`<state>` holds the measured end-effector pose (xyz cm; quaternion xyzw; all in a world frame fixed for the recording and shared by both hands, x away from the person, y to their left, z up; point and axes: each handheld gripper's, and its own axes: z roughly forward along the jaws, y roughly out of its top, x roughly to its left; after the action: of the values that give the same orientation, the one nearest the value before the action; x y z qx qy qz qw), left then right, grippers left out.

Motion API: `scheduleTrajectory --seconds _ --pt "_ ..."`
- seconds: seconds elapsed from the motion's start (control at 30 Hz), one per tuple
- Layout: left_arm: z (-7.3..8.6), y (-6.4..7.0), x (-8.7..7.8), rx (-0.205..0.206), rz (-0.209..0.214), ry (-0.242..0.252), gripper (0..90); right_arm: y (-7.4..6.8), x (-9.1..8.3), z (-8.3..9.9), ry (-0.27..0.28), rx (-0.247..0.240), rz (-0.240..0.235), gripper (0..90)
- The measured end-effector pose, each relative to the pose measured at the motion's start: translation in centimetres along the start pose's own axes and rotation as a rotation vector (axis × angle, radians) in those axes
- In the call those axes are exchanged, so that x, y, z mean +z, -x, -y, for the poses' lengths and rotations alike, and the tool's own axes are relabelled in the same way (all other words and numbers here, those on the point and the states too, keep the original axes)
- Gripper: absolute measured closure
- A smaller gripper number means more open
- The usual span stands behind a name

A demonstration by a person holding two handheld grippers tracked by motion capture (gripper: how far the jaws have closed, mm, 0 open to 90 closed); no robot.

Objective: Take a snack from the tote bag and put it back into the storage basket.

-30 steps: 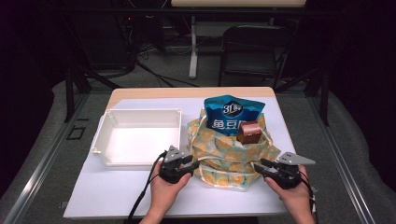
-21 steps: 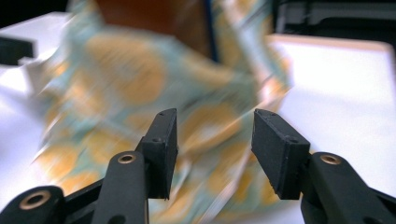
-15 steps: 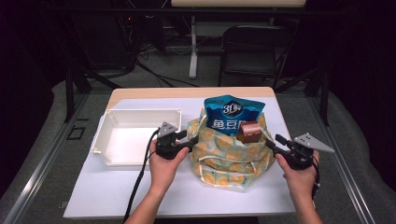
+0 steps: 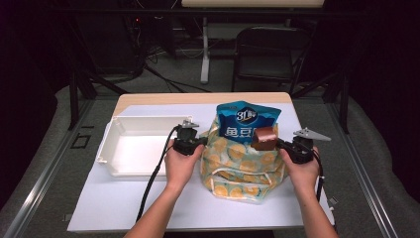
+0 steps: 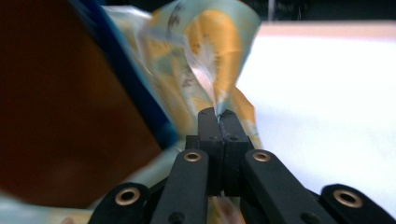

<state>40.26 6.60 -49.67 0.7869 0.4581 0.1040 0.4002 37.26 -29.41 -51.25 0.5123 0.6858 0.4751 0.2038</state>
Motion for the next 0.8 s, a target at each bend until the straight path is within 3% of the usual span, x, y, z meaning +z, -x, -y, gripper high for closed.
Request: scheduleTrajectory --seconds 0.07,0.1,0.13,0.23,0.37,0.4,0.43,0.47,0.5,0.53,0.57,0.63,0.67,0.7,0.73,0.77,0.8 --pt "0.4 0.1 0.3 0.008 -0.019 -0.029 90.0 0.5 0.7 0.7 -0.054 0.009 0.014 90.0" --pt "0.4 0.1 0.3 0.008 -0.019 -0.029 90.0 0.5 0.7 0.7 -0.054 0.009 0.014 90.0" --pt "0.7 0.4 0.7 0.023 -0.042 -0.050 90.0 0.8 1.4 1.6 -0.114 0.008 0.037 90.0" --pt "0.8 1.0 0.7 0.055 -0.087 -0.064 90.0 1.2 2.4 3.0 -0.196 -0.007 0.061 90.0" --pt "0.8 1.2 0.7 0.083 -0.107 -0.066 88.3 1.3 2.6 3.8 -0.223 -0.010 0.048 86.6" --pt "0.8 1.4 0.3 0.090 -0.120 -0.027 74.4 1.0 1.9 3.7 -0.159 -0.005 0.059 70.6" --pt "0.8 1.5 -0.2 0.090 -0.132 0.001 69.6 0.8 1.3 3.5 -0.116 -0.006 0.061 64.4" --pt "0.8 1.5 -0.2 0.090 -0.132 0.001 65.5 0.8 1.3 3.5 -0.116 -0.006 0.061 64.4" --pt "0.8 1.7 -1.5 0.085 -0.110 0.062 62.1 0.3 -0.4 3.1 -0.043 -0.009 0.064 57.8" --pt "0.8 1.9 -2.1 0.090 -0.101 0.093 59.3 0.0 -1.2 3.0 -0.006 -0.004 0.067 55.8" --pt "0.8 1.9 -2.1 0.090 -0.101 0.093 57.4 0.0 -1.2 3.0 -0.006 -0.004 0.067 55.8" --pt "0.9 2.5 -3.4 0.103 -0.077 0.154 55.6 -0.7 -2.9 2.9 0.038 -0.026 0.070 53.1" --pt "1.1 3.1 -4.5 0.111 -0.044 0.197 53.5 -1.4 -4.6 2.7 0.077 -0.069 0.063 51.1" --pt "1.1 3.1 -4.5 0.111 -0.044 0.197 52.4 -1.4 -4.6 2.7 0.077 -0.069 0.063 51.1" --pt "1.2 3.4 -4.7 0.108 -0.014 0.210 52.4 -1.7 -5.4 2.6 0.093 -0.089 0.053 49.4" --pt "1.3 3.9 -4.5 0.127 0.050 0.191 49.0 -2.2 -6.8 2.6 0.135 -0.088 0.002 45.8" --pt "1.4 4.1 -4.2 0.141 0.060 0.170 47.5 -2.5 -7.1 2.8 0.144 -0.089 -0.034 42.1"
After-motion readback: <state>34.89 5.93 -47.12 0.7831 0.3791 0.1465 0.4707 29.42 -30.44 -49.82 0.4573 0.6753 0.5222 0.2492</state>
